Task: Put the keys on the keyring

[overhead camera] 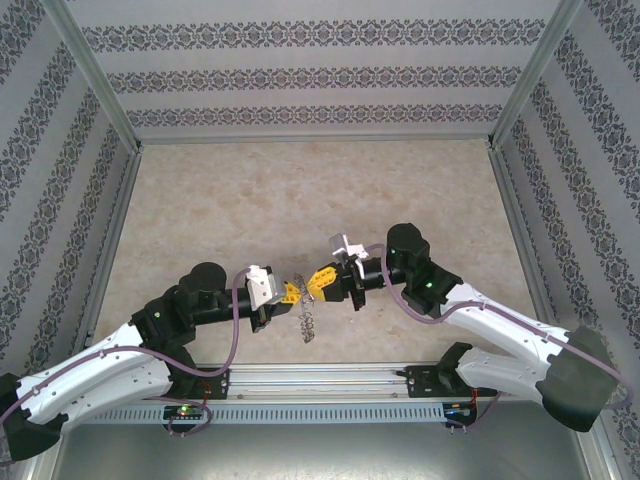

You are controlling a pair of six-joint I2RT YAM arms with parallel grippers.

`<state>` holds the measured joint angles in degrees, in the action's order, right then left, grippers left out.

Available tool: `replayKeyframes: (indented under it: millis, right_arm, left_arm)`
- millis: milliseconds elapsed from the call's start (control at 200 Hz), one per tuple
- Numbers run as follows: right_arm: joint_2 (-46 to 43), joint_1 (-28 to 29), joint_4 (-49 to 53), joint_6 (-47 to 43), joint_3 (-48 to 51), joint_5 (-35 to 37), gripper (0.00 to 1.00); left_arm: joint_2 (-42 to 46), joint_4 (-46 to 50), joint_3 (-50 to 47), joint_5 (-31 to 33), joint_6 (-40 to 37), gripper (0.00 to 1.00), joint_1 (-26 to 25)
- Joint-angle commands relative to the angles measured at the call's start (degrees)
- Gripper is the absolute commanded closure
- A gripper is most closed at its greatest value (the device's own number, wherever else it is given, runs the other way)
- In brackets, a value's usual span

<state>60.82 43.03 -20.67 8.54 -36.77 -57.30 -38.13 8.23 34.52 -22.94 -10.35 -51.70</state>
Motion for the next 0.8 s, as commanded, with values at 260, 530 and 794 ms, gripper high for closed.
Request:
replayKeyframes:
  millis: [260,530,794]
  right_arm:
    - [-2.08,0.56,-1.58,-1.63,-1.15,0.75,1.0]
    - [-1.7,0.55,-1.46,-1.55,-1.39,0.46,1.0]
    - [-0.92,0.84,-1.23,-1.5,-1.9,-0.23,1.0]
  left_arm:
    - [0.98,-3.22,1.02,-1.55,-1.43,1.0,-0.53]
    - [1.3,-3.08,1.09,-1.76,-1.43,1.0,-0.51]
    - [1.04,-3.33,1.2,-1.86,-1.51,1.0,-0.58]
